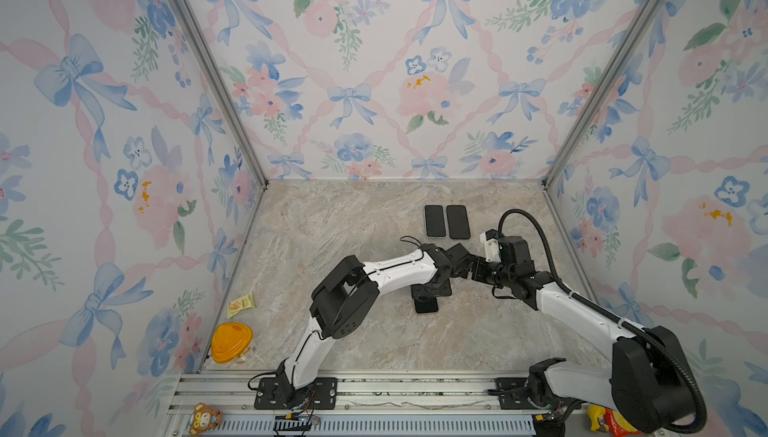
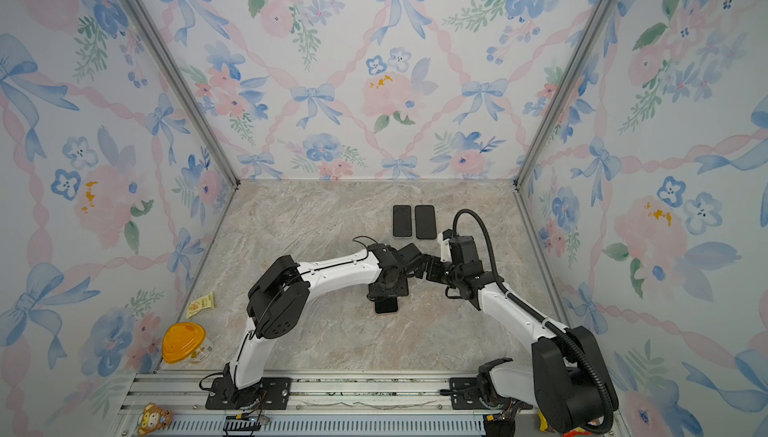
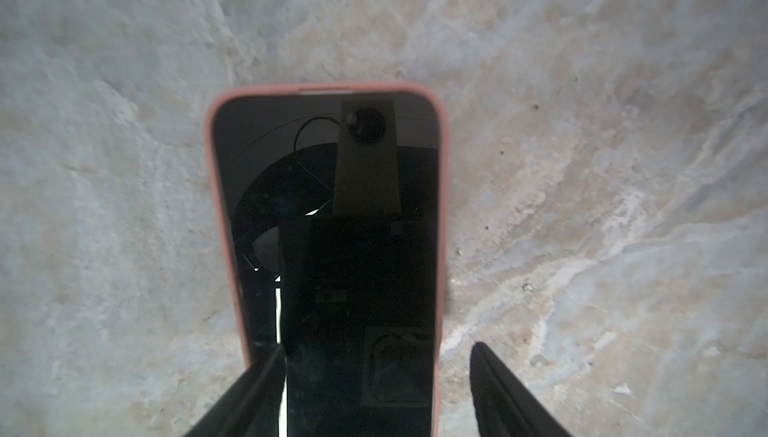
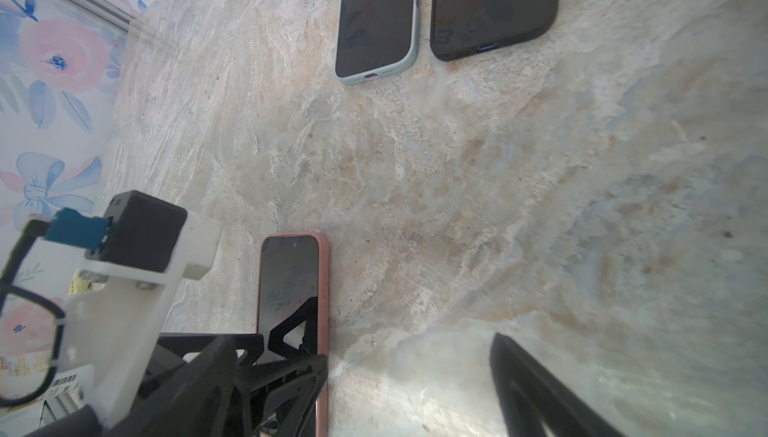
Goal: Put the phone into the phone case
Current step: 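Grasp the cased phone's end with the left gripper while the right gripper withdraws, then carry the cased phone with the left gripper beside the other two phones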
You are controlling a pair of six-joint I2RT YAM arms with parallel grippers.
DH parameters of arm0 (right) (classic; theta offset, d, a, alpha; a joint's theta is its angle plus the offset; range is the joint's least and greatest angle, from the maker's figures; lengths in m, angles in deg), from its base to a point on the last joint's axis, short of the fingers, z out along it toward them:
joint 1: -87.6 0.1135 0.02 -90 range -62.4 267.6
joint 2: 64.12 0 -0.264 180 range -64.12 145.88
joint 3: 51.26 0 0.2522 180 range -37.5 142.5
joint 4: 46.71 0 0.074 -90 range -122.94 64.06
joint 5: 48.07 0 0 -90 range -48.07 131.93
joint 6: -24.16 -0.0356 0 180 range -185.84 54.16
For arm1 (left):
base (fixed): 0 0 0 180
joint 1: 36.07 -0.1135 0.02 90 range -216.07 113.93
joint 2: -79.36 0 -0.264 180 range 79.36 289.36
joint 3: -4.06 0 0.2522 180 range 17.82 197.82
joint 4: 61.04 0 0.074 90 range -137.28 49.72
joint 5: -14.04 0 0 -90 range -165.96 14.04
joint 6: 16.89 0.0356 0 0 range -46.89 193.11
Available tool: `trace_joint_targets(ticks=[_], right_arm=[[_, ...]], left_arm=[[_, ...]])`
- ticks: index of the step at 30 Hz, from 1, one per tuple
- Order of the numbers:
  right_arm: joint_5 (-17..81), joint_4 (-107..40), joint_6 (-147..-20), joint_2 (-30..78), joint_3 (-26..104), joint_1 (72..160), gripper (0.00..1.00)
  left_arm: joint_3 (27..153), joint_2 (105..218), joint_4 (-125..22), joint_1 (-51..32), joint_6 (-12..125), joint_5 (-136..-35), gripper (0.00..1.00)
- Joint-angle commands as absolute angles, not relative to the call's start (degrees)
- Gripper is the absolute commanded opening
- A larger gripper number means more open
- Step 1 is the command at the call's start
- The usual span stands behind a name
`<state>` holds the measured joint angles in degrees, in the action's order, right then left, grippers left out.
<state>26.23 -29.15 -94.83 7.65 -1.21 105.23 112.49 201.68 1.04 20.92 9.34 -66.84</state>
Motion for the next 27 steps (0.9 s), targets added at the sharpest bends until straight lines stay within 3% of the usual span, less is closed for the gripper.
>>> trace_joint_targets(ticks=[1,9,22,27], right_arm=[[28.48,-27.23,-95.17,7.69,-1.16,104.74,0.97],[27.87,-27.32,-95.79,8.15,-1.48,103.53,0.97],[26.57,-28.37,-96.42,9.80,-1.36,103.34,0.97],[26.09,-28.38,-96.25,9.85,-1.24,103.38,0.97]], left_arm=[[113.50,203.36,2.67,21.07,8.88,-67.51,0.74],[113.12,202.48,2.72,20.10,10.44,-66.29,0.78],[111.68,199.04,3.57,19.52,9.41,-63.57,0.77],[113.38,201.66,3.62,19.32,11.05,-64.15,0.85]])
